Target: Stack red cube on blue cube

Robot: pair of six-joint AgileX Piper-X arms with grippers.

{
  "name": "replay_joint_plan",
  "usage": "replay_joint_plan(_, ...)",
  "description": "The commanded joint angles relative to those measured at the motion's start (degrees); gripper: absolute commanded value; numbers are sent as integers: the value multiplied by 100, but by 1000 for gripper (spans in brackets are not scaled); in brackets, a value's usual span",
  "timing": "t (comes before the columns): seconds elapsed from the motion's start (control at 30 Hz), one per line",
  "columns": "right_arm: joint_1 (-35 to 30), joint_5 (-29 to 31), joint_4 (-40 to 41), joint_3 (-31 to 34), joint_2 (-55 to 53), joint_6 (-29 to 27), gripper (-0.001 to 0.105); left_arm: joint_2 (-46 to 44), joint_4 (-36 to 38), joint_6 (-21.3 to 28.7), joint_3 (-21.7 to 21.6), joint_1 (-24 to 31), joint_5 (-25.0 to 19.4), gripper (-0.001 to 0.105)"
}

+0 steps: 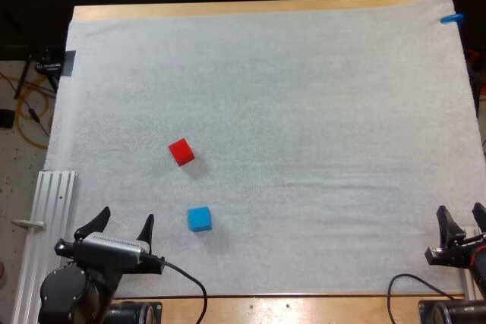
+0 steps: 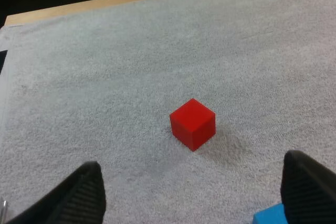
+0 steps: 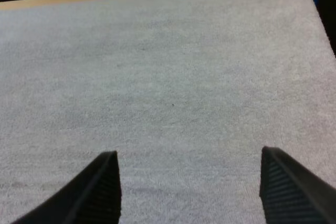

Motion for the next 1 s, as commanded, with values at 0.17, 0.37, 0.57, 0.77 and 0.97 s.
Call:
replay_joint_plan(0.17, -3, -14, -10, -23, -239, 22, 56, -795, -87, -55, 1, -4, -14, 67)
replay_joint_plan(0.37, -3, -122, -10, -37, -212, -230, 56, -795, -63, -55, -11, -4, -14, 67)
replay_joint_plan(0.57, -3, -498, 200, -457, 356, -399, 56, -393, 174, -35, -575, -4, -14, 67)
replay_joint_plan(0.77, -3, -1024, 213, -1236, 1442, -770, 56, 395, 717, 121, -1423, -69, 3, 67)
replay_joint_plan(0.97, 8, -1731, 213, -2054, 2667, -827, 56, 937, 1552, 303, -2107, -406, 80, 67)
